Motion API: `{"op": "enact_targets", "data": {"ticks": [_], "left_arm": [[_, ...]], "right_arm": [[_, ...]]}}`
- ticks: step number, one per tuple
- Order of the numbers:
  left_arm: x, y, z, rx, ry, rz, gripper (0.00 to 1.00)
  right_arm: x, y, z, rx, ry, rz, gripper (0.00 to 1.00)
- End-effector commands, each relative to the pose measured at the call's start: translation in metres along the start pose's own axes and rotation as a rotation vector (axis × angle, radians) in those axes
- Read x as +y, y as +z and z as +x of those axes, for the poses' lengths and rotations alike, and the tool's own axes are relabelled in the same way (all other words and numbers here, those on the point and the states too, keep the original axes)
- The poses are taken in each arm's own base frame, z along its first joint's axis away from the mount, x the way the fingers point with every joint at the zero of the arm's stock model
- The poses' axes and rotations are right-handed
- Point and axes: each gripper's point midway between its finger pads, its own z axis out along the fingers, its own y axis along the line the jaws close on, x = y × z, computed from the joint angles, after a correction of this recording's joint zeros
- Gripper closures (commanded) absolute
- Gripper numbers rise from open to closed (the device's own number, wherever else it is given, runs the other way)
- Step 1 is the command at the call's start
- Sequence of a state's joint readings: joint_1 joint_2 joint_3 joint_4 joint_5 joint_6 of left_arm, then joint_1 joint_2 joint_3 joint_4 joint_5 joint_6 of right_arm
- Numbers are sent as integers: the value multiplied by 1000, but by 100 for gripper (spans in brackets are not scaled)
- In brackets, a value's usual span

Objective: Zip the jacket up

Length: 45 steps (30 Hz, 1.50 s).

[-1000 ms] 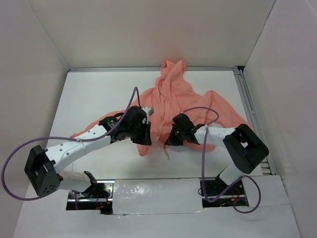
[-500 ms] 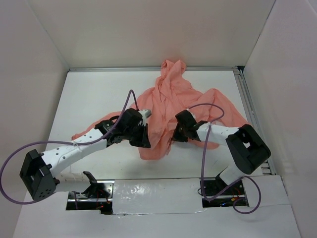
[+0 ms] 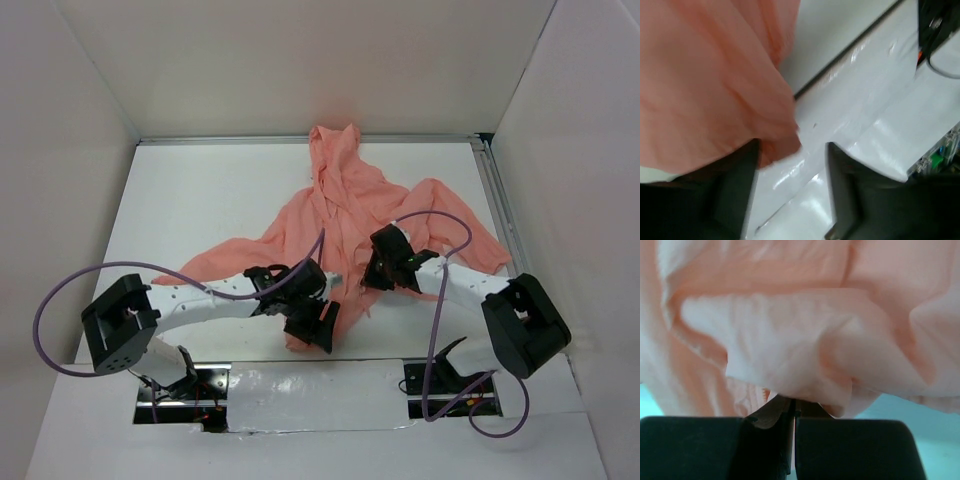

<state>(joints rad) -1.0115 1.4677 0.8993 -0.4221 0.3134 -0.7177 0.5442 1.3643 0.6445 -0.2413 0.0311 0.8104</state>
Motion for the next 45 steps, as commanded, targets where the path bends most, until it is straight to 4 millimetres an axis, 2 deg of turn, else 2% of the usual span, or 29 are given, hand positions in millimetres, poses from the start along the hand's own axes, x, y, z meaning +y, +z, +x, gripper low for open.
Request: {"op": "enact_targets", "data": {"ticks": [1,2,3,5,10,13,17,20,23,27,29,30,32,34,38,45], "left_arm": [[-10,1,25,92,-43,24,21],[-11,-2,27,96,-49,23,7],[-9,-3,27,90,-76,6,1],[-5,-9,28,84,-99,-30,1],[12,-20,11,40,-226,-200,1],[26,-14,1,46,-272,-248,1],[24,-6,-6,62,-237,-243,1],[32,0,-9,61,-243,-291,1],[32,10,-8,97,-214,-279,12],[25,17,-1,123,-178,-270,31],[21,18,0,129,-168,-278,33],[21,18,0,133,-172,-281,39],[18,19,0,134,-176,-269,44],[10,17,-1,140,-170,-228,55],[-17,12,-3,134,-103,-97,100],[-57,-12,-11,55,5,101,100]], "right_arm": [[-10,5,1,7,2,42,100],[-9,6,1,8,-2,42,100],[-8,6,-1,5,-5,38,100],[-9,6,-2,-3,-4,47,100],[-9,4,-1,-14,-1,34,100],[-9,4,0,-16,6,32,100],[-7,5,1,-10,17,25,100],[-6,6,2,-11,24,24,100],[-8,6,2,-17,31,31,100],[-12,8,4,-17,41,47,100],[-13,10,6,-8,43,49,100],[-13,11,6,-8,50,48,100],[-14,13,8,0,53,49,100],[-16,15,11,7,56,55,100],[-18,16,11,8,58,66,100],[-16,16,12,6,74,45,100]]}}
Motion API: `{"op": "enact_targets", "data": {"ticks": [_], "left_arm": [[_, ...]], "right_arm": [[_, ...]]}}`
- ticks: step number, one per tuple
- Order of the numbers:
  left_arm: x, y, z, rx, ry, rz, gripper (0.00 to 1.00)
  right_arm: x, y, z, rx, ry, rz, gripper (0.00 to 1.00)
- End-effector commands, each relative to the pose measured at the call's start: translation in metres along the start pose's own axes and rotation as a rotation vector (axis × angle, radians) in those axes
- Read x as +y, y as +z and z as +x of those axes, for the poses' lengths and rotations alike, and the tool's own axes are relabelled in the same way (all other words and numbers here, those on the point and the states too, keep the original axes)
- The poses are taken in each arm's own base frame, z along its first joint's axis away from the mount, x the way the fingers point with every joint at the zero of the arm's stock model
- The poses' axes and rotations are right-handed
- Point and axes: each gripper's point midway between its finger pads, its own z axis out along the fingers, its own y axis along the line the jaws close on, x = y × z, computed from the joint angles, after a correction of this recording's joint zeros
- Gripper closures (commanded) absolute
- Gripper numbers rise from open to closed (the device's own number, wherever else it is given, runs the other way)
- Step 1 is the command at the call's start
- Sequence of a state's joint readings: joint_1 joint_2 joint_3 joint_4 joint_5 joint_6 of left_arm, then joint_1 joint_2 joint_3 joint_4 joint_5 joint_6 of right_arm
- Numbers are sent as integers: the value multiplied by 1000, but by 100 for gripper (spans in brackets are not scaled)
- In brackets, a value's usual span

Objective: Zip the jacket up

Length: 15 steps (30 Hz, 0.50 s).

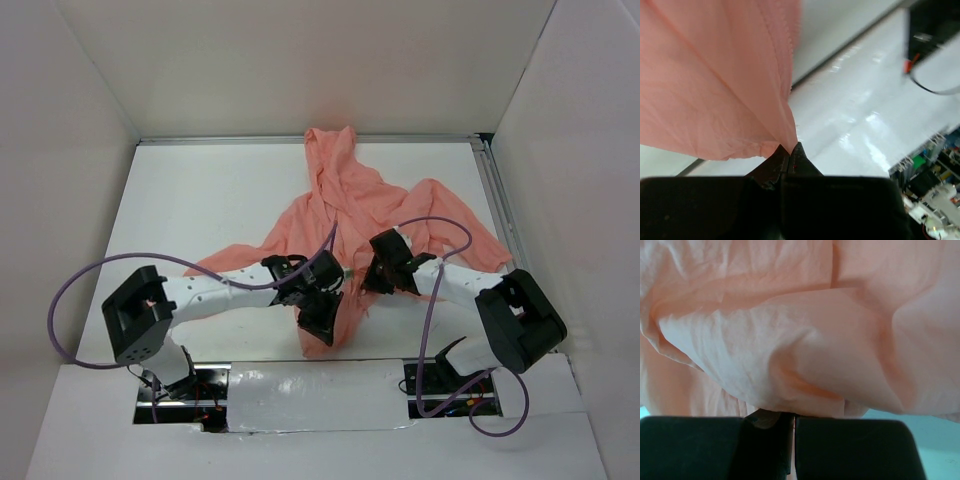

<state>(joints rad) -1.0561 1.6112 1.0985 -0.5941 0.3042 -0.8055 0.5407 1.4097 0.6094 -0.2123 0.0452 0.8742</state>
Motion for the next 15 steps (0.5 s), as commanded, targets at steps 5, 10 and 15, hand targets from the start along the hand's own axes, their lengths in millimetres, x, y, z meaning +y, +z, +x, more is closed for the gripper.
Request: {"op": "enact_targets", "data": {"ticks": [5,10,15], "left_arm": [[-48,-25,8,-45,154,304,100],[-31,20,23,65,122,262,100],[-3,63,24,142,43,135,100]], "right_arm": [[-2,6,1,-5,15,0,100],[-4,6,0,-11,28,12,100],[-4,6,-2,-18,38,15,100]]}}
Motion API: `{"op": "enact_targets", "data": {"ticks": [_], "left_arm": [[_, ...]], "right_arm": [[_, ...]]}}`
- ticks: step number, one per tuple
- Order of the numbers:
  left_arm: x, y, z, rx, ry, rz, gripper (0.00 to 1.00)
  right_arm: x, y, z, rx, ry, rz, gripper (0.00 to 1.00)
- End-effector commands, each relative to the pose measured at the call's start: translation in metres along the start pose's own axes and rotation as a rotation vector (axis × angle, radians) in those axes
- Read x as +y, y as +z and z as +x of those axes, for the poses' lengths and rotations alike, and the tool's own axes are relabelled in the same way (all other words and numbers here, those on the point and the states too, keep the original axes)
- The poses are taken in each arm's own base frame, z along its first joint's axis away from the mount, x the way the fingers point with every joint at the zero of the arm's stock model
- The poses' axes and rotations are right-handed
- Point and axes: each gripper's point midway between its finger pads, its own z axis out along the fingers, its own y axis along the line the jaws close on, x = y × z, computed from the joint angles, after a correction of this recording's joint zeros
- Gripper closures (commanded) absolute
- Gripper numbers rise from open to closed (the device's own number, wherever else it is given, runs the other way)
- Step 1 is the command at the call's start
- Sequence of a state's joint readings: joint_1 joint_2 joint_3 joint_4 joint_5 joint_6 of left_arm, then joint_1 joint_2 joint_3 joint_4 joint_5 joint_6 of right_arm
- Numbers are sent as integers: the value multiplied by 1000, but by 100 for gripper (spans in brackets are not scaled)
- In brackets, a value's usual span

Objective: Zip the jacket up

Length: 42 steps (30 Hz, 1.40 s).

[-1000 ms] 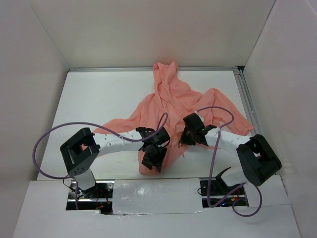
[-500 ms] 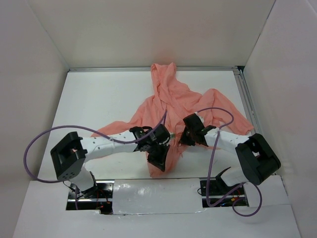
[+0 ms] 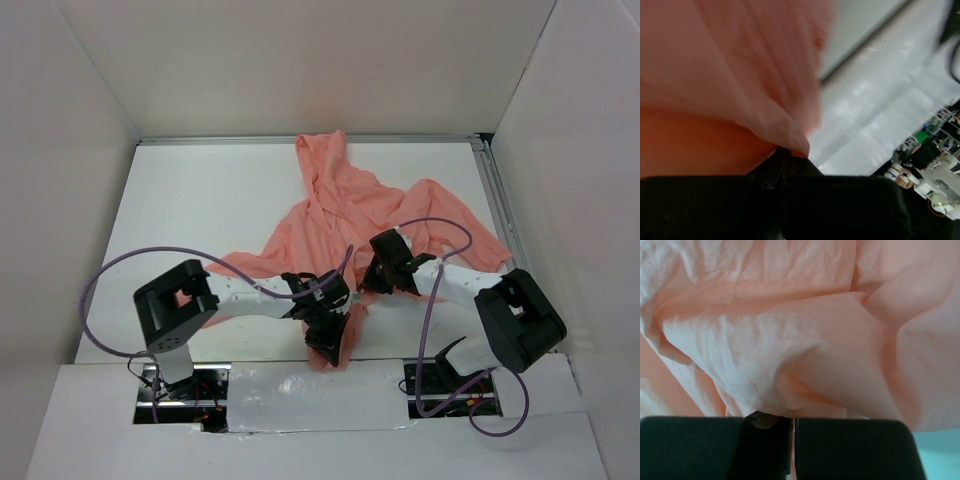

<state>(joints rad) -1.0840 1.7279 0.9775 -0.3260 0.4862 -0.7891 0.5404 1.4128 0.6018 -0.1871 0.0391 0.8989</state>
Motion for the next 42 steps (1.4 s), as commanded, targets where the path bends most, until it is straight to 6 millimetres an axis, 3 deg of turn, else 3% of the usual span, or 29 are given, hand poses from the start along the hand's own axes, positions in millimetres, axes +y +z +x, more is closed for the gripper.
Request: {"op": "enact_targets", "data": {"ticks": [1,8,11,14,15,17,18,19,21,22,25,26,28,31,34,37,42], "left_arm": [[13,16,1,34,-30,-47,100],[63,21,-24,20,-172,-145,100],[90,14,-49,-25,-241,-189,100],[132,-8,-91,-113,-338,-288,100],[139,-16,-102,-134,-333,-293,100],[159,-36,-137,-210,-380,-295,100],[161,-43,-145,-222,-367,-280,100],[168,-54,-162,-270,-380,-294,100],[175,-67,-169,-279,-393,-323,100],[172,-77,-181,-306,-383,-321,100],[160,-89,-183,-333,-310,-294,100],[140,-97,-181,-343,-264,-229,100],[124,-99,-169,-347,-218,-171,100],[81,-118,-147,-376,-147,-76,100],[58,-125,-127,-381,-133,-11,100],[41,-122,-109,-366,-137,62,100],[40,-82,-89,-252,-178,55,100]], "right_arm": [[-9,4,-2,-12,15,38,100],[-17,2,-16,-62,19,98,100],[-16,6,-24,-67,21,116,100],[-10,12,-42,-76,34,122,100],[3,12,-55,-94,36,93,100],[8,19,-67,-94,59,86,100],[23,17,-81,-113,72,58,100],[24,22,-86,-117,84,68,100],[45,19,-106,-152,97,39,100],[47,23,-108,-150,97,45,100],[60,22,-121,-169,112,21,100],[63,23,-123,-167,121,18,100],[62,26,-121,-157,131,19,100],[61,33,-116,-131,135,24,100],[61,37,-112,-120,134,29,100],[59,40,-109,-109,136,40,100],[61,44,-106,-101,136,44,100]]}}
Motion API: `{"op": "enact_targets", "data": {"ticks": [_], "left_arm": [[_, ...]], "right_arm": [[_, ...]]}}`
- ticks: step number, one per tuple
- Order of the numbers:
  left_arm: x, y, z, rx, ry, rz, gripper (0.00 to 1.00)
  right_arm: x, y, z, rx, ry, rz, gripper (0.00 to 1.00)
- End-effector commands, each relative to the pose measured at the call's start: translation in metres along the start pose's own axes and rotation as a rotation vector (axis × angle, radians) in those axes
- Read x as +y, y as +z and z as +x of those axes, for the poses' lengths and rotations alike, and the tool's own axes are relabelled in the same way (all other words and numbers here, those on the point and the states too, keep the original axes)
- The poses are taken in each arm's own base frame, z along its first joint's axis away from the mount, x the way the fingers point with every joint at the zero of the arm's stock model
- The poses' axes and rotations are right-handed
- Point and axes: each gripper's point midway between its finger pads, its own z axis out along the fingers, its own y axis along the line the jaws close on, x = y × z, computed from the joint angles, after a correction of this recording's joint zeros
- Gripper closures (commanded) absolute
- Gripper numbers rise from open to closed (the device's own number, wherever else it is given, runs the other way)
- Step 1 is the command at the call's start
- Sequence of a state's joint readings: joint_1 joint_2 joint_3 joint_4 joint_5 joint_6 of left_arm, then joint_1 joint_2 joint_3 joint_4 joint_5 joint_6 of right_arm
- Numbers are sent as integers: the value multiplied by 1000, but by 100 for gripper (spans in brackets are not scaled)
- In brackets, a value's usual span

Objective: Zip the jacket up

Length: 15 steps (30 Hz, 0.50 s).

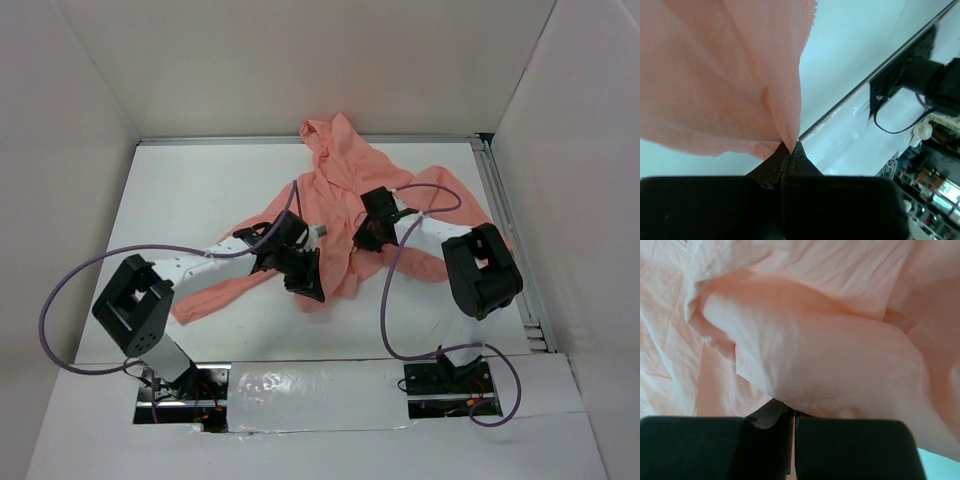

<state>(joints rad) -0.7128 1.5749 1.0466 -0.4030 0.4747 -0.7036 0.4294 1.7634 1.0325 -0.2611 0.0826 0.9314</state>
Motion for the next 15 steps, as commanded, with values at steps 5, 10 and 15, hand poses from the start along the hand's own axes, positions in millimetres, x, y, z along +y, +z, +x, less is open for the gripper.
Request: {"op": "enact_targets", "data": {"ticks": [5,10,15], "left_arm": [[18,52,35,186,-117,-30,97],[33,55,39,193,-158,-158,84],[38,50,35,150,-147,-262,42]], "right_arm": [[11,3,-1,-7,6,3,100],[8,-1,-2,-28,4,20,100],[6,-5,-2,-53,-7,31,100]]}}
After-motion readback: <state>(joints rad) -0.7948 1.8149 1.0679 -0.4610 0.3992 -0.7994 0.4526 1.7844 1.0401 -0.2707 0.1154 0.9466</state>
